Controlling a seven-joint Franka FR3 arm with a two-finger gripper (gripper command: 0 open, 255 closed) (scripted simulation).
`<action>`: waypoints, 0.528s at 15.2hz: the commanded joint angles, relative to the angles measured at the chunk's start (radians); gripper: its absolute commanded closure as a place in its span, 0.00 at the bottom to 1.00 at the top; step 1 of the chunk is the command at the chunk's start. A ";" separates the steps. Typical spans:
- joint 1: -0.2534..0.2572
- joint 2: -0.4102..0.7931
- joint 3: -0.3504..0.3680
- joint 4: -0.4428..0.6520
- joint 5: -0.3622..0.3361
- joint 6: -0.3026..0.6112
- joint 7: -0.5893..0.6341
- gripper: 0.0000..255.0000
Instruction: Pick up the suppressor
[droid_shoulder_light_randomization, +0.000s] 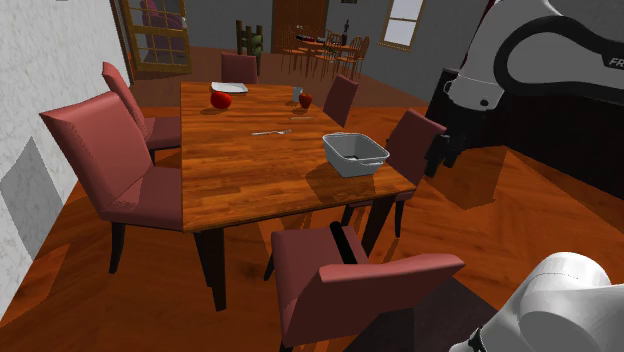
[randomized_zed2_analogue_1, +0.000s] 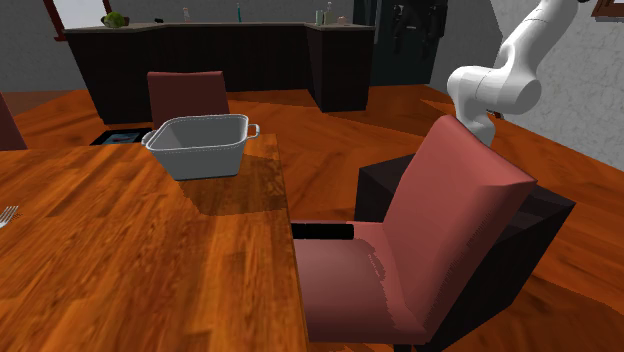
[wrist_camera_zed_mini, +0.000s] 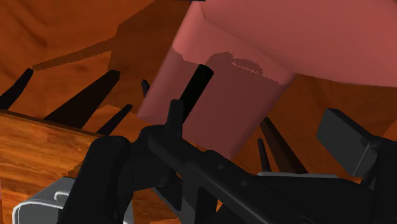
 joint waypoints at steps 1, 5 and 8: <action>0.000 0.000 0.000 0.000 0.000 0.000 0.000 0.00; -0.009 0.049 -0.007 -0.094 0.005 0.144 0.026 0.00; -0.016 0.103 -0.013 -0.150 0.009 0.255 0.044 0.00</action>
